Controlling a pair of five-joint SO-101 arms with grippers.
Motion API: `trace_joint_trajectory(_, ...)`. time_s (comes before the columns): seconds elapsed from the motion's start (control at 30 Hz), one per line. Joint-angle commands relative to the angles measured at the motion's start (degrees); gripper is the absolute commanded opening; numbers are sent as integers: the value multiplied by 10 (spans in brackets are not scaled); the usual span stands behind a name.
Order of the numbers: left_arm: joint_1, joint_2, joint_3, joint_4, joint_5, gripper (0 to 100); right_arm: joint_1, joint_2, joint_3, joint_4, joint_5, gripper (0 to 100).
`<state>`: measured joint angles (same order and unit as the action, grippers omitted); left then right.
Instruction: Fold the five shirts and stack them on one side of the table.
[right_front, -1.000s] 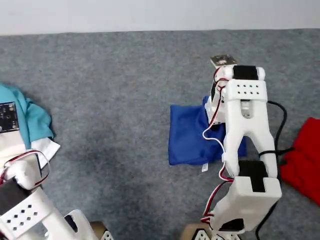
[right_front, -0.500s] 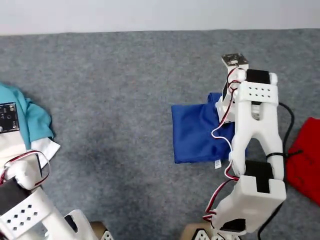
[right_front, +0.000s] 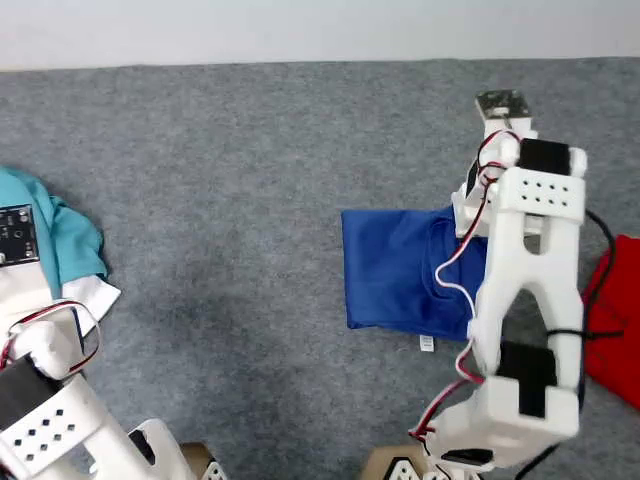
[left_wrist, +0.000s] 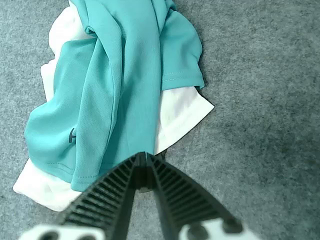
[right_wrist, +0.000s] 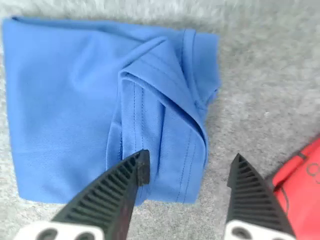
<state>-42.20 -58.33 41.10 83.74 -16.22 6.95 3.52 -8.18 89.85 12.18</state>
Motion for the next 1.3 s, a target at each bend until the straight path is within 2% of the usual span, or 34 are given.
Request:
trace_joint_trajectory(0.0, 3, -4, -3, -11, -1, 7, -19, -77, -8, 46, -4, 257)
trace_joint_trajectory(0.07, 3, -4, -3, -11, -1, 7, -44, -92, -4, 86, -7, 229)
trace_joint_trajectory(0.17, 3, -4, -2, -12, 1, 7, -75, -88, -4, 118, -6, 137)
trace_joint_trajectory(0.3, 3, -4, -2, -12, 3, 7, -130, -32, -4, 108, -4, 10)
trace_joint_trajectory(0.43, 3, -5, 4, -13, 3, 7, -154, 80, -7, 50, -4, 9)
trace_joint_trajectory(0.67, 1, -8, 20, -33, 0, 6, -85, 220, -8, -88, 4, 9)
trace_joint_trajectory(0.87, 2, -7, -15, -33, 0, 5, 11, 235, -13, -160, 108, 9)
trace_joint_trajectory(1.1, 2, -4, -29, -32, 0, 5, 80, 241, -123, -140, 166, 9)
trace_joint_trajectory(1.27, 2, -4, -28, -31, 2, 5, 39, 215, -190, -5, 164, 9)
